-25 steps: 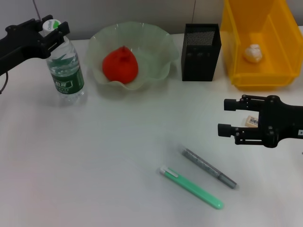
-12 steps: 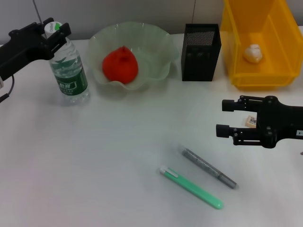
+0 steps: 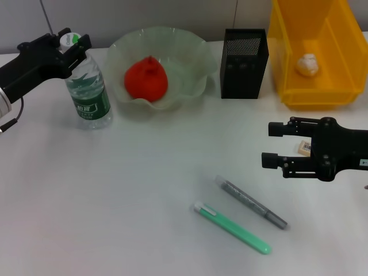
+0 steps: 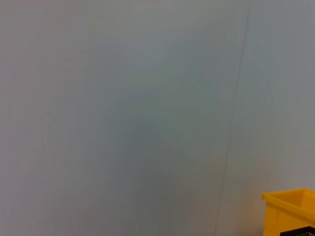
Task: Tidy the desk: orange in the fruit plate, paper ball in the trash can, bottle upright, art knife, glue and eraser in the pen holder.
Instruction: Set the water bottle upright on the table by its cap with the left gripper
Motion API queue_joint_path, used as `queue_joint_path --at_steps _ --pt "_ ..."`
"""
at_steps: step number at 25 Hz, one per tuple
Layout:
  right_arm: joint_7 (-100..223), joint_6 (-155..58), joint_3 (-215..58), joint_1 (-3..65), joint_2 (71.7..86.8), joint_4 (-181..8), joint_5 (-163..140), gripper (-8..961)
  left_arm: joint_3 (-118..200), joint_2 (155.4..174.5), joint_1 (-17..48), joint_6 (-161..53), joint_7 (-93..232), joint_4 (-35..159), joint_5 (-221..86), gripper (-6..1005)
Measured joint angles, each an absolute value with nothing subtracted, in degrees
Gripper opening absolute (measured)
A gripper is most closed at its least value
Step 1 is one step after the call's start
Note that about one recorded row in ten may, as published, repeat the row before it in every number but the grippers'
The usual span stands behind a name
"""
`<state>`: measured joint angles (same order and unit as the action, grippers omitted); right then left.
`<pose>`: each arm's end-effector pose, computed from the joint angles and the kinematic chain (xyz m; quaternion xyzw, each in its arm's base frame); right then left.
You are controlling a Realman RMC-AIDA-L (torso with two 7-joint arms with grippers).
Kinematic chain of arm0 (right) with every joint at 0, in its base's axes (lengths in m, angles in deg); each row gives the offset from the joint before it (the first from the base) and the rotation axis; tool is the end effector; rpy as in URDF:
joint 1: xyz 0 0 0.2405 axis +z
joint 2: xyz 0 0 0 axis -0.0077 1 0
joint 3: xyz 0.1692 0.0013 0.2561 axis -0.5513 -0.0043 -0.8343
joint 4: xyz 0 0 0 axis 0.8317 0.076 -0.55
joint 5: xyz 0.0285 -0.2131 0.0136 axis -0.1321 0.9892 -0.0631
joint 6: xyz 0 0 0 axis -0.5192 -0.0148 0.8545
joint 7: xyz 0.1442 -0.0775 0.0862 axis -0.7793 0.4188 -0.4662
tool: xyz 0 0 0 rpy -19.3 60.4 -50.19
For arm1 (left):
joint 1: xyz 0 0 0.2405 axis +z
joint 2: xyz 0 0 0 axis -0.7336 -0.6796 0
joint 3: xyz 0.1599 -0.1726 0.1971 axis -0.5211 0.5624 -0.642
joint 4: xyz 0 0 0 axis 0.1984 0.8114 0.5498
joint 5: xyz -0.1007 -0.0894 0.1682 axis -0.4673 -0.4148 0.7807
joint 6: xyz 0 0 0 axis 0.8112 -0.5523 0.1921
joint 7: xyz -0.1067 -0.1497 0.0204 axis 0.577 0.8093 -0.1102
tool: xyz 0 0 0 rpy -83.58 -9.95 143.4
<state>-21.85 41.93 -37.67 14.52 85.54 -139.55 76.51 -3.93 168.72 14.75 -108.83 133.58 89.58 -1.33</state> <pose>0.2961 0.3067 -0.0120 -0.9302 0.2036 0.2757 0.1312 -0.2788 0.4585 -0.0334 -0.8403 -0.2283 -0.3322 0.3626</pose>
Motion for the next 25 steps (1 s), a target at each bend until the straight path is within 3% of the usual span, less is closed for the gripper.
queue_joint_path --at_steps 25 --pt "-21.68 41.81 -37.90 14.67 85.66 -138.72 76.50 752 -4.19 168.80 15.80 -109.38 131.74 89.51 -1.39 473"
